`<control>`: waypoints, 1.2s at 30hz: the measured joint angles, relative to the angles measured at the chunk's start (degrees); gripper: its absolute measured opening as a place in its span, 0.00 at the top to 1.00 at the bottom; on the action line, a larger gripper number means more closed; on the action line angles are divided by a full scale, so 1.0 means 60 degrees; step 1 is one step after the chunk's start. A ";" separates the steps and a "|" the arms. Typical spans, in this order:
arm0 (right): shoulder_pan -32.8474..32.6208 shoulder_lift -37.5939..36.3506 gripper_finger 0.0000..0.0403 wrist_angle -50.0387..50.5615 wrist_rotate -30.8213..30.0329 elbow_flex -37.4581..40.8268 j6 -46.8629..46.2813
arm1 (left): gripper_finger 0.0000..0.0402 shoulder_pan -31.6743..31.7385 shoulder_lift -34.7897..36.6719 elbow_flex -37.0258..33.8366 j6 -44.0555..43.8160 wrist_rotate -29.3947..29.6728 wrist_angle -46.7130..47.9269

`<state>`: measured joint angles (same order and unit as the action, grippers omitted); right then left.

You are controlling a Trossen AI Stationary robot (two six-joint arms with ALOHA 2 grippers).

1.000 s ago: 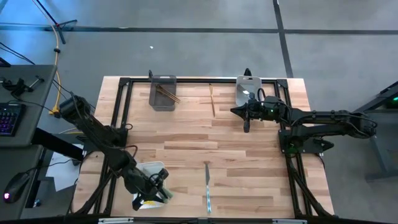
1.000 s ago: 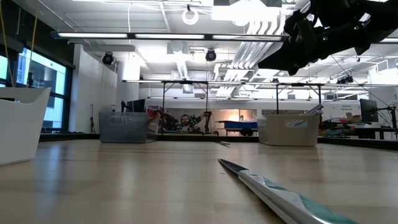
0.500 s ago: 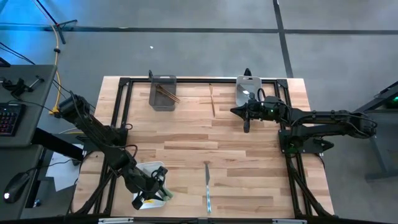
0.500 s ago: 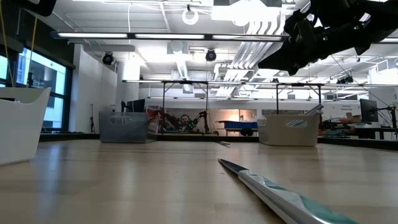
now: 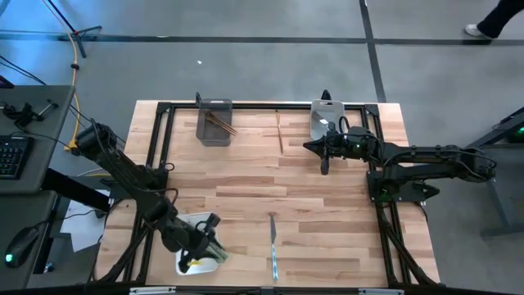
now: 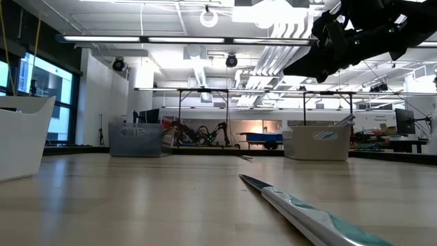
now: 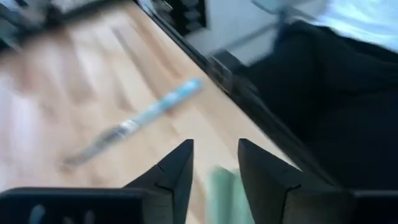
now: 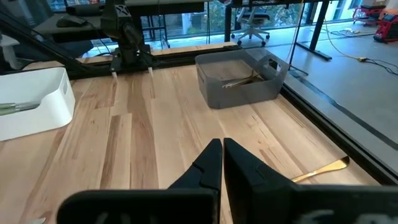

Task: Sort silverware by color (type)
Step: Put the gold table knife into the black bin

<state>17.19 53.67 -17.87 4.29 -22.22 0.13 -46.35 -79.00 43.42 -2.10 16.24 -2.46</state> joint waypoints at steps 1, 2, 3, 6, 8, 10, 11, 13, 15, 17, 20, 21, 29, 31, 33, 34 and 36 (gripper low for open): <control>0.0000 -0.0001 1.00 0.0000 -0.0001 0.0000 -0.0024 | 0.73 0.0081 -0.0002 -0.0051 0.0365 0.0281 -0.0333; 0.0000 0.0000 1.00 0.0000 -0.0001 0.0000 -0.0034 | 0.76 0.0246 -0.0004 -0.0167 0.0761 0.0369 -0.0785; 0.0000 -0.0001 1.00 0.0004 -0.0017 0.0000 -0.0034 | 0.79 0.0460 -0.0004 -0.0321 0.1105 0.0258 -0.1340; -0.0109 0.0002 1.00 0.0117 -0.0529 0.0000 -0.0025 | 0.87 0.1407 -0.0004 -0.0882 0.1613 -0.1117 -0.2812; -0.0306 0.0001 1.00 0.0313 -0.1109 0.0000 0.0016 | 0.93 0.2120 -0.0009 -0.1258 0.1604 -0.1821 -0.3471; -0.0546 -0.0001 1.00 0.0515 -0.1557 0.0000 0.0058 | 0.98 0.2804 -0.0043 -0.1567 0.1537 -0.2021 -0.4032; -0.0661 0.0001 1.00 0.0612 -0.1749 0.0000 0.0072 | 0.99 0.3134 -0.0083 -0.1689 0.1483 -0.2017 -0.4319; -0.0924 0.0001 1.00 0.0739 -0.2100 0.0000 0.0051 | 0.99 0.3702 -0.0091 -0.1960 0.1386 -0.1771 -0.4886; -0.1215 0.0002 1.00 0.0798 -0.2420 0.0000 -0.0064 | 0.98 0.4153 -0.0087 -0.2136 0.1367 -0.1384 -0.5480; -0.1525 0.0103 1.00 0.0774 -0.2726 0.0000 -0.0371 | 0.98 0.4525 -0.0084 -0.2268 0.1357 -0.0981 -0.5822; -0.1939 0.0452 0.98 0.0794 -0.3255 -0.0091 -0.0913 | 0.99 0.4970 -0.0084 -0.2310 0.1369 -0.0768 -0.5896; -0.2040 0.0624 0.97 0.0800 -0.3494 -0.0158 -0.1102 | 0.99 0.5093 -0.0084 -0.2310 0.1373 -0.0778 -0.5900; -0.1887 0.2927 0.78 0.0885 -0.3894 -0.1646 -0.2251 | 1.00 0.5881 -0.0084 -0.2310 0.1431 -0.0774 -0.5774; -0.1635 0.3631 0.72 0.1175 -0.3861 -0.2170 -0.2788 | 1.00 0.5995 -0.0084 -0.2310 0.1367 -0.0766 -0.5698; -0.1277 0.4358 0.67 0.1756 -0.3867 -0.2765 -0.3433 | 1.00 0.6042 -0.0084 -0.2313 0.1360 -0.0778 -0.5543; -0.1101 0.4719 0.65 0.2125 -0.3882 -0.3061 -0.3745 | 1.00 0.6044 -0.0084 -0.2313 0.1360 -0.0778 -0.5492; -0.0750 0.5474 0.63 0.3013 -0.3887 -0.3684 -0.4241 | 1.00 0.6039 -0.0084 -0.2313 0.1366 -0.0780 -0.5397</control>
<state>12.69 86.52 0.21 -19.03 -44.32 -25.32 -10.12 -79.50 29.54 6.10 11.56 -34.84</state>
